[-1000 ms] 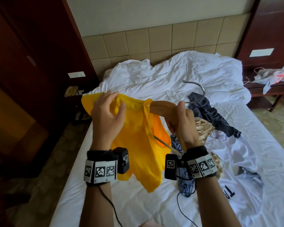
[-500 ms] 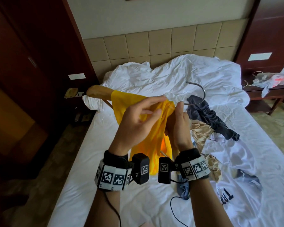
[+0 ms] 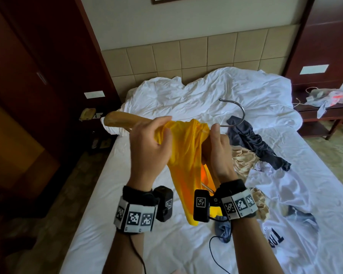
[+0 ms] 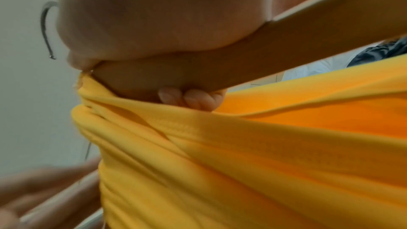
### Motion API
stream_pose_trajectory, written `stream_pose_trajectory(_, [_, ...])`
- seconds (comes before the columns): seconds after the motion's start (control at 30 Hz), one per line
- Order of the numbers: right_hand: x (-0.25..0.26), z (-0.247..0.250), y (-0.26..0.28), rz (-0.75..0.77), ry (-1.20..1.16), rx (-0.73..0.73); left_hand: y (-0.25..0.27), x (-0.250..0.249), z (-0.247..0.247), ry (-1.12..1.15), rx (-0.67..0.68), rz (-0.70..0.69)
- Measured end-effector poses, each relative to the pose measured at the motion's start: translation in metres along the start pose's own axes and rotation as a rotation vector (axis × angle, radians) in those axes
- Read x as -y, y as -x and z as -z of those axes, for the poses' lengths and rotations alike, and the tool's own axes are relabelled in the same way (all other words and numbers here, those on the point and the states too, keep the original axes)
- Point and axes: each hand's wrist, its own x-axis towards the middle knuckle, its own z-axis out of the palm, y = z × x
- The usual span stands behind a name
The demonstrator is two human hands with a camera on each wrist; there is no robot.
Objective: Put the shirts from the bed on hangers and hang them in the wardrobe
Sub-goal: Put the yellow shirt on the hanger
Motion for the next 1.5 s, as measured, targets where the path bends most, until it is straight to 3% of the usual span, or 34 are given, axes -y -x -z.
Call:
stream_pose_trajectory(0.17, [-0.002,-0.006,0.002,-0.025,-0.038,0.017,0.009,-0.037,-0.008,0.151,0.163,0.023])
stream_pose_trajectory(0.37, [-0.005,0.002,0.002,-0.055,-0.074,-0.017,0.003,-0.034,-0.001,0.279,0.24,0.001])
stream_pose_trajectory(0.57, [-0.014,0.015,-0.002,-0.066,-0.098,0.082,-0.007,0.001,0.031,0.015,0.181,0.009])
stream_pose_trajectory(0.7, [-0.009,0.013,0.001,-0.04,-0.071,0.128,-0.006,0.024,0.047,-0.264,0.282,-0.031])
stream_pose_trajectory(0.8, [-0.005,0.012,0.005,-0.037,-0.033,0.148,-0.003,0.024,0.05,-0.201,0.385,0.052])
stream_pose_trajectory(0.97, [-0.01,0.005,0.002,-0.034,-0.001,0.241,0.004,-0.004,0.037,-0.072,0.469,0.065])
stream_pose_trajectory(1.17, [-0.004,0.001,0.005,-0.083,-0.066,0.171,0.003,-0.028,0.019,-0.152,0.412,-0.03])
stream_pose_trajectory(1.27, [-0.005,-0.002,0.004,-0.085,-0.05,0.207,0.001,-0.038,0.014,-0.213,0.402,-0.097])
stream_pose_trajectory(1.5, [-0.001,-0.002,-0.003,-0.012,0.019,0.277,0.0,-0.021,0.01,-0.056,0.468,-0.067])
